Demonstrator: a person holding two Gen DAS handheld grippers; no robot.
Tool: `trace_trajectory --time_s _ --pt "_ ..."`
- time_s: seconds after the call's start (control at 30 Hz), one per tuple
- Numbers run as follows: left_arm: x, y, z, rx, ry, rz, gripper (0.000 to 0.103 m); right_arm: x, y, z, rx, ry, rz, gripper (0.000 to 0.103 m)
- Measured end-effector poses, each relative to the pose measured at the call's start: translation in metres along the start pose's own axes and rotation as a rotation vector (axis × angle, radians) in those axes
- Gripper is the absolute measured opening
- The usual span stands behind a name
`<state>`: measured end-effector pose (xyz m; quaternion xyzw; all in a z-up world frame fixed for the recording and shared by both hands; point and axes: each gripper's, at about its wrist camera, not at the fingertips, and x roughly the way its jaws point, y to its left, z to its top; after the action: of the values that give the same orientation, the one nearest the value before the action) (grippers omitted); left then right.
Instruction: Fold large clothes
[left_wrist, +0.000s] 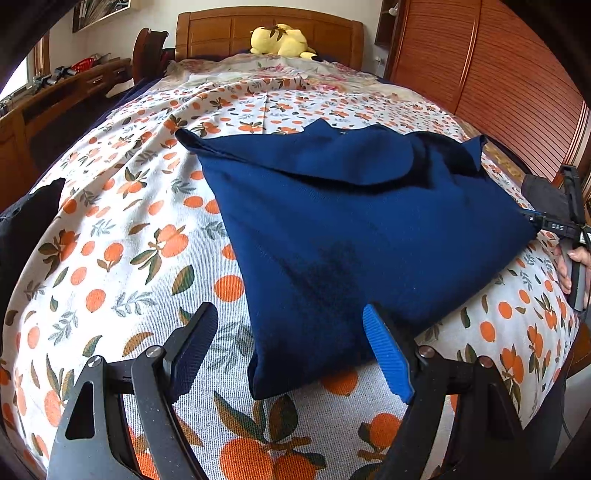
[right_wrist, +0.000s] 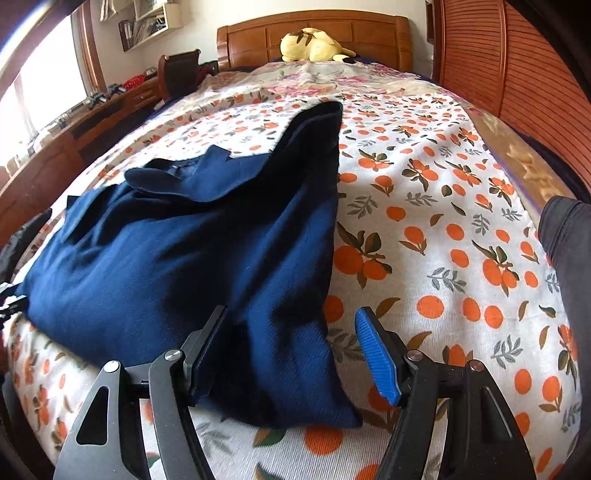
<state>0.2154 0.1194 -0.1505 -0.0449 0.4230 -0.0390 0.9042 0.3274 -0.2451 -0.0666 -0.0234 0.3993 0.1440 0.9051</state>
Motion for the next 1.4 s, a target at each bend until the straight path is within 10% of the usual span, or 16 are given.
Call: trace_trajectory --time_s 0.27,0.4,0.63,0.87,1.4 --pt "0.001 -0.001 -0.001 0.004 0.018 0.005 0.081 -0.006 0.003 -0.015 -0.001 0.036 0.04 0.07" --pt "0.003 -0.004 -0.001 0.011 0.031 -0.041 0.06 0.0 -0.001 -0.014 0.027 0.059 0.07 0.07" --pt "-0.012 -0.011 0.004 0.034 0.018 -0.04 0.013 -0.007 0.008 -0.011 0.0 0.052 0.096 0.02" --pt "-0.062 -0.029 0.009 0.094 -0.081 -0.033 0.01 -0.062 0.033 -0.012 -0.091 -0.073 0.043 0.014" --pt "-0.151 -0.032 -0.073 0.091 -0.136 -0.012 0.01 -0.155 0.039 -0.115 -0.075 -0.054 0.1 0.016"
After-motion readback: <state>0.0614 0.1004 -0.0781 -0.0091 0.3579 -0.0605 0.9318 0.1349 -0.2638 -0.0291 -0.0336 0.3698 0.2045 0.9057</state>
